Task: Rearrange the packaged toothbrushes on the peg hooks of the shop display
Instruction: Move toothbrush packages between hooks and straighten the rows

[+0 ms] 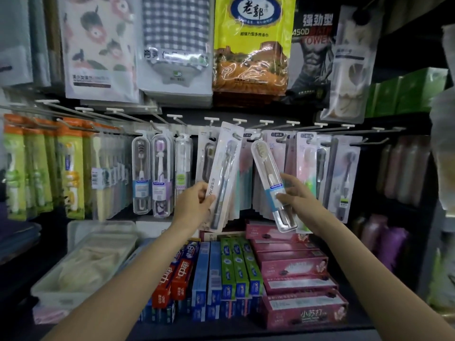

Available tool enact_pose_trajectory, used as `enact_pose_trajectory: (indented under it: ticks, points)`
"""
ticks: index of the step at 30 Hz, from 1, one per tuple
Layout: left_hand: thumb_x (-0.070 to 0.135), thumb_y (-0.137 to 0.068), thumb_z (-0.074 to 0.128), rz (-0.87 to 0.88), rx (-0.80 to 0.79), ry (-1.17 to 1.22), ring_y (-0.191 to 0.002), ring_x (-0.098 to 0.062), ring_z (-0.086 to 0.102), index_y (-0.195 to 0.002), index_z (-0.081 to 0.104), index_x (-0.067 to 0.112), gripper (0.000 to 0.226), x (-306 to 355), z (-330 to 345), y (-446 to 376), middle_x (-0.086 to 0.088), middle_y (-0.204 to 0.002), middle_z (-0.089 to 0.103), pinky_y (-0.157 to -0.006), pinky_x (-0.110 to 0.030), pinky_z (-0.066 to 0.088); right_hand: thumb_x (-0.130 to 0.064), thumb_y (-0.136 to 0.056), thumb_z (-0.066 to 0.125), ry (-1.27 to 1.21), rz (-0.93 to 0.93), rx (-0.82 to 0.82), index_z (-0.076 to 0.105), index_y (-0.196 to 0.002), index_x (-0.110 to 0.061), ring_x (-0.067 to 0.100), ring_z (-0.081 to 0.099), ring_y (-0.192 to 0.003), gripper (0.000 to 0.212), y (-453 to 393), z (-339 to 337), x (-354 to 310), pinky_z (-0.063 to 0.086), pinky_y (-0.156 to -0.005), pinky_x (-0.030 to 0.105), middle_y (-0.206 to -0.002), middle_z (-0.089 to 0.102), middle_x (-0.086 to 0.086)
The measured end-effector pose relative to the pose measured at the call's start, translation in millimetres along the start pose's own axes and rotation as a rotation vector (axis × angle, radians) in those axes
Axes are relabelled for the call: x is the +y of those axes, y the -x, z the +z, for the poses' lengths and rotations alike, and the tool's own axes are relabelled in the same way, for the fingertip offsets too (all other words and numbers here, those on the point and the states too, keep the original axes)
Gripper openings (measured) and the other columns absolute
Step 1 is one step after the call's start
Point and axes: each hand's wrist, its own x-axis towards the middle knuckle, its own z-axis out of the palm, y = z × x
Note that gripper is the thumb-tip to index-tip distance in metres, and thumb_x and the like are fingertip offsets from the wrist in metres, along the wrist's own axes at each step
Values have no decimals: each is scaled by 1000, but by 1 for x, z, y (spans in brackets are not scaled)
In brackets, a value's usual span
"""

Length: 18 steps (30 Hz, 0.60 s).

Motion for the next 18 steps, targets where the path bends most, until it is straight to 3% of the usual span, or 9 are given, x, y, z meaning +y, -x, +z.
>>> enact_pose_trajectory:
  ticks: [4, 10, 12, 14, 18]
  points:
    - [17, -90, 58, 1, -1, -7, -78, -11, 53, -101, 57, 10, 14, 4, 8, 2, 8, -79, 53, -59, -12, 36, -2, -93, 49, 6, -33, -30, 40, -129, -24, 17, 51, -76, 44, 9, -11, 5, 42, -63, 25, -101, 50, 0]
    - [17, -90, 58, -54, -7, 16, -78, -14, 53, -93, 53, 12, 8, 3, 18, 0, 9, -75, 51, -61, -14, 39, 6, -89, 50, 69, -131, -156, 43, -123, -31, 10, 59, -72, 51, 20, -34, -8, 46, -56, 17, -108, 55, 6]
    - [19, -90, 58, -84, -23, 42, -83, -13, 54, -102, 56, 10, 15, 7, 20, 3, 3, -87, 56, -66, -19, 41, 6, -88, 51, 110, -194, -189, 42, -120, -35, 8, 61, -75, 53, 26, -33, -14, 46, -57, 18, -107, 54, 7]
    - [21, -90, 58, -96, -48, 42, -90, -14, 56, -110, 58, 10, 23, 6, 18, 6, -1, -99, 61, -76, -23, 43, 4, -88, 54, 118, -256, -182, 41, -119, -39, 15, 62, -85, 55, 29, -25, -21, 50, -62, 25, -109, 53, 8]
    - [16, -90, 58, -115, -53, 102, -94, -16, 61, -107, 62, 10, 19, -10, -2, 15, -4, -102, 65, -85, -29, 49, -5, -88, 56, 47, -312, -197, 38, -123, -50, 26, 61, -97, 60, 32, 14, -41, 53, -79, 38, -113, 52, 6]
